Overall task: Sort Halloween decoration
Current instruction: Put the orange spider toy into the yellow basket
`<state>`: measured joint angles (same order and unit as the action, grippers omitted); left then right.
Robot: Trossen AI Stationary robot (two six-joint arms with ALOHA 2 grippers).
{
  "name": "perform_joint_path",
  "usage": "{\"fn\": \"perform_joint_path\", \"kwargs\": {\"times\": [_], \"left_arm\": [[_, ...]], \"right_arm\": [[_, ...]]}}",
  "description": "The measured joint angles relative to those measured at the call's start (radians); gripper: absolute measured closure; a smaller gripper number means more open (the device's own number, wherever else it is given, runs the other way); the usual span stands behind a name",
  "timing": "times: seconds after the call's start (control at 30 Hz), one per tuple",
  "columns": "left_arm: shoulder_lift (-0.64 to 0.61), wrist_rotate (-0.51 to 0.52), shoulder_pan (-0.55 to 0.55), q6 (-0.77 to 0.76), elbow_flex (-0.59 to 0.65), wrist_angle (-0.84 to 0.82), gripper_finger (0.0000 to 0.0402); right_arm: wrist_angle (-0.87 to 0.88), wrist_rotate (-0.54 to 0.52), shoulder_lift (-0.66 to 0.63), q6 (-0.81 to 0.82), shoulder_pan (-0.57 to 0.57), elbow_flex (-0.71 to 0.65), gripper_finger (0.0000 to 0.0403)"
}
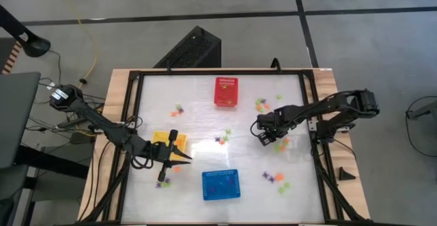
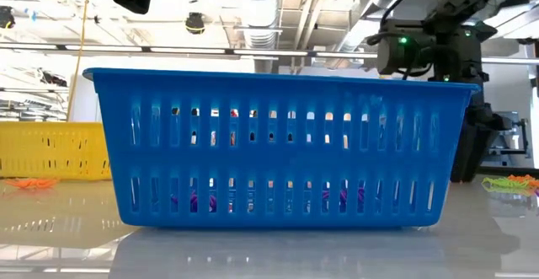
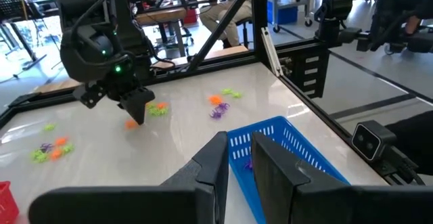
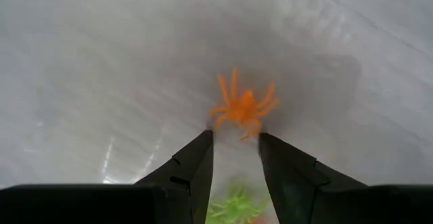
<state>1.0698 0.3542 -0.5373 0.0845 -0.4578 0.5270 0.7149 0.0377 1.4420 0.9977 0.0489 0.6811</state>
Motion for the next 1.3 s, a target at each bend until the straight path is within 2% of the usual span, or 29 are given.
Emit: {"fn": "perform_joint_path", "kwargs": {"times": [0.13,0.37,0.43,0.67,0.97,1.1,1.3], "left_arm": [[0.0,0.0,0.0,0.0,0.0,-0.002,0.0347],[0.0,0.0,0.0,0.001,0.0,-0.008,0.0347],[0.0,0.0,0.0,0.0,0.0,-0.017,0.0347],[0.0,0.0,0.0,0.001,0.0,-0.023,0.0347],[0.0,0.0,0.0,0.0,0.0,-0.028,0.0347],[0.0,0.0,0.0,0.0,0.0,-0.032,0.0347],[0.0,0.0,0.0,-0.002,0.0,-0.032,0.0347]], "right_arm": [[0.003,-0.015,-0.004,-0.02,-0.004,0.002,0.0279],[-0.006,-0.038,-0.004,-0.048,-0.003,0.001,0.0381],[-0.001,-0.037,-0.002,-0.061,-0.004,0.009,0.0384],[0.041,-0.048,0.0,-0.064,0.001,0.105,0.0366],[0.104,-0.038,0.0,-0.064,0.036,0.128,0.0346],[0.127,-0.039,0.0,-0.063,0.055,0.128,0.0315],[0.132,-0.039,0.0,-0.064,0.067,0.127,0.0241]]}}
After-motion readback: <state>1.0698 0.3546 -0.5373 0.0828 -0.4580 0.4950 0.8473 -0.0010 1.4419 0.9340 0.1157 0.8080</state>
